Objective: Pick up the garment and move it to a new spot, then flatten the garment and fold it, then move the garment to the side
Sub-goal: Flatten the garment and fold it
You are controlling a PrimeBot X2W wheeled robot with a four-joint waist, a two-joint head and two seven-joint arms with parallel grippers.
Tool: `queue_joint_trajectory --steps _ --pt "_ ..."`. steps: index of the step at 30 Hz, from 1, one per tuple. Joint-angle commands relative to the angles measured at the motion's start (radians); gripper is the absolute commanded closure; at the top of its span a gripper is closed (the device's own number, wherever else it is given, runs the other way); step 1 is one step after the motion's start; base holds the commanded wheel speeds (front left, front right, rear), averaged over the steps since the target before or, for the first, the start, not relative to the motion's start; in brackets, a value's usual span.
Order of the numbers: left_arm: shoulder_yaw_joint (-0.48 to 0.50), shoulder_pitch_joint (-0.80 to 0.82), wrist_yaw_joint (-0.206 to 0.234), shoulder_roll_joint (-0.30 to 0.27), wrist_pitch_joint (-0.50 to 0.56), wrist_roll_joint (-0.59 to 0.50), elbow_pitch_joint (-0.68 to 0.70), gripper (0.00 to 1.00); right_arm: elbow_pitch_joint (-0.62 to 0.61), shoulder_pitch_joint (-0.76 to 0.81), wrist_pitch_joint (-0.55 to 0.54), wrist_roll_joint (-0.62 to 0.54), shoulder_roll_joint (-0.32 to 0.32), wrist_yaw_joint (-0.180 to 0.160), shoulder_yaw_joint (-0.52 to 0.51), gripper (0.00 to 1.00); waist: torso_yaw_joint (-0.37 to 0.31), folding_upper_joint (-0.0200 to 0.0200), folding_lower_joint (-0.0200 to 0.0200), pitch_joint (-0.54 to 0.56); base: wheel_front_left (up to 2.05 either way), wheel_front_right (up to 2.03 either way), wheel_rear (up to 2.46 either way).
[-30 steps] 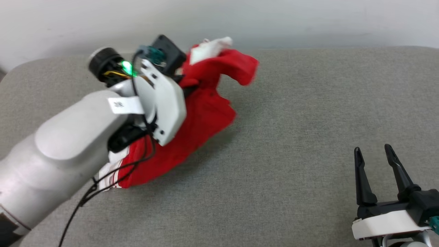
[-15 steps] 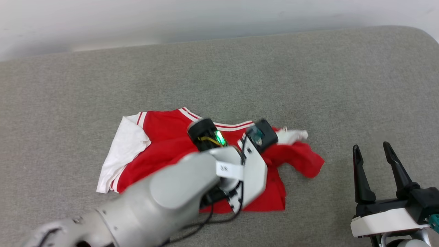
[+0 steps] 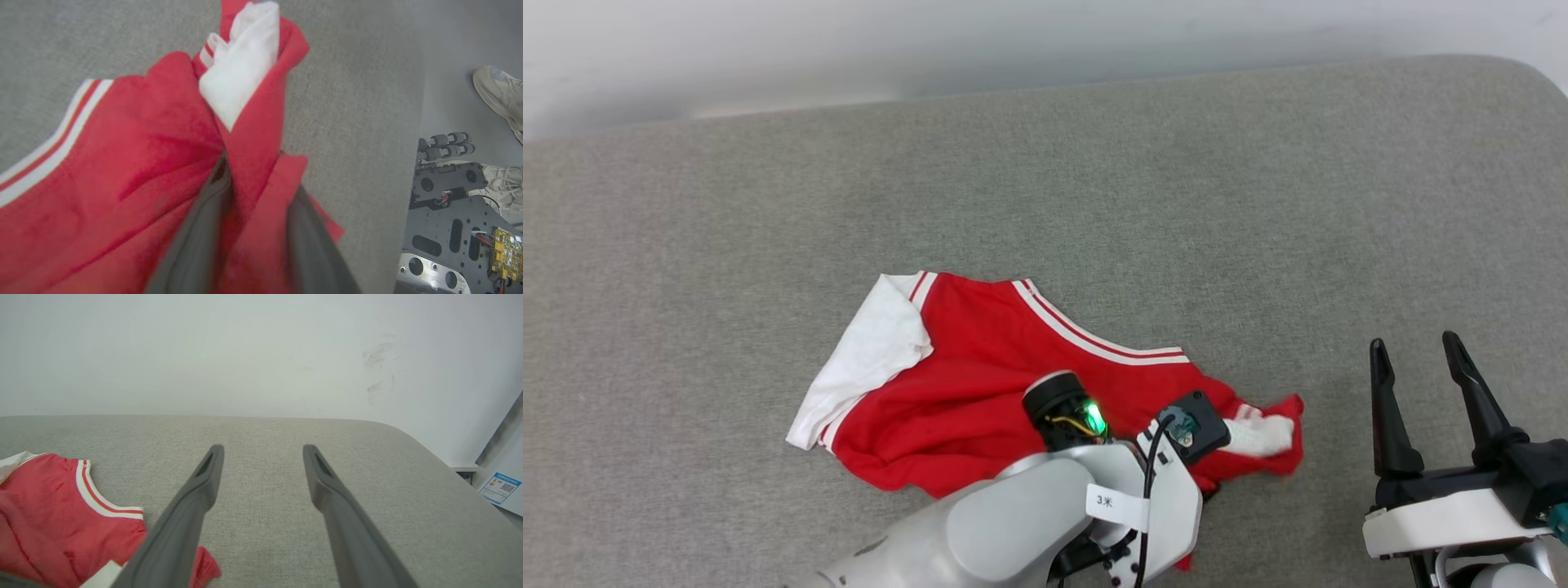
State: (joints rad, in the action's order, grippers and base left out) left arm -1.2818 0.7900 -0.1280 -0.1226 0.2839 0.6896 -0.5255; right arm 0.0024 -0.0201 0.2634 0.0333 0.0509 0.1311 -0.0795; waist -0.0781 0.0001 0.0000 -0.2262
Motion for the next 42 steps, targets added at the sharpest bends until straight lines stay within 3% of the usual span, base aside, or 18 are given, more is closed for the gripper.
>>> queue_joint_trajectory --steps 1,9,12,15,19,23,31,42 --pt "0.002 0.024 -0.001 0.007 -0.049 -0.01 -0.017 0.0 0.003 0.008 0.002 -0.003 -0.001 -0.001 -0.003 0.0 0.015 -0.0001 0.0 0.02 0.0 0.0 0.0" --pt "0.057 0.083 0.012 0.0 -0.29 0.002 -0.049 0.0 0.002 0.047 0.002 -0.005 -0.002 -0.001 -0.017 0.0 0.065 -0.0001 0.0 0.086 0.0 0.0 0.0" --pt "0.102 0.106 0.034 -0.037 -0.332 0.013 -0.028 0.0 -0.001 0.066 0.002 -0.004 -0.001 -0.001 -0.02 0.0 0.086 -0.0001 0.0 0.103 0.0 0.0 0.0" --pt "0.144 0.148 0.048 -0.113 -0.326 0.018 -0.005 0.0 -0.007 0.072 0.002 -0.005 -0.001 -0.001 -0.019 0.0 0.102 -0.0001 0.0 0.108 0.0 0.0 0.0" --pt "0.176 0.217 0.041 -0.222 -0.256 0.03 0.023 0.0 -0.011 0.072 0.002 -0.009 -0.001 -0.001 -0.018 0.0 0.113 -0.0001 0.0 0.104 0.0 0.0 0.0" --pt "0.171 0.272 0.018 -0.326 -0.104 0.079 0.054 0.0 -0.011 0.064 0.002 -0.009 -0.001 -0.001 -0.014 0.0 0.114 -0.0001 0.0 0.094 0.0 0.0 0.0" --pt "0.103 0.3 0.001 -0.442 0.221 0.222 0.098 0.0 -0.015 0.033 0.002 -0.015 -0.001 -0.001 0.001 0.0 0.085 -0.0001 0.0 0.043 0.0 0.0 0.0" --pt "0.03 0.213 -0.001 -0.426 0.3 0.282 0.008 0.0 -0.018 -0.014 0.002 -0.008 -0.001 -0.001 0.007 0.0 0.02 -0.0001 0.0 -0.05 0.0 0.0 0.0"
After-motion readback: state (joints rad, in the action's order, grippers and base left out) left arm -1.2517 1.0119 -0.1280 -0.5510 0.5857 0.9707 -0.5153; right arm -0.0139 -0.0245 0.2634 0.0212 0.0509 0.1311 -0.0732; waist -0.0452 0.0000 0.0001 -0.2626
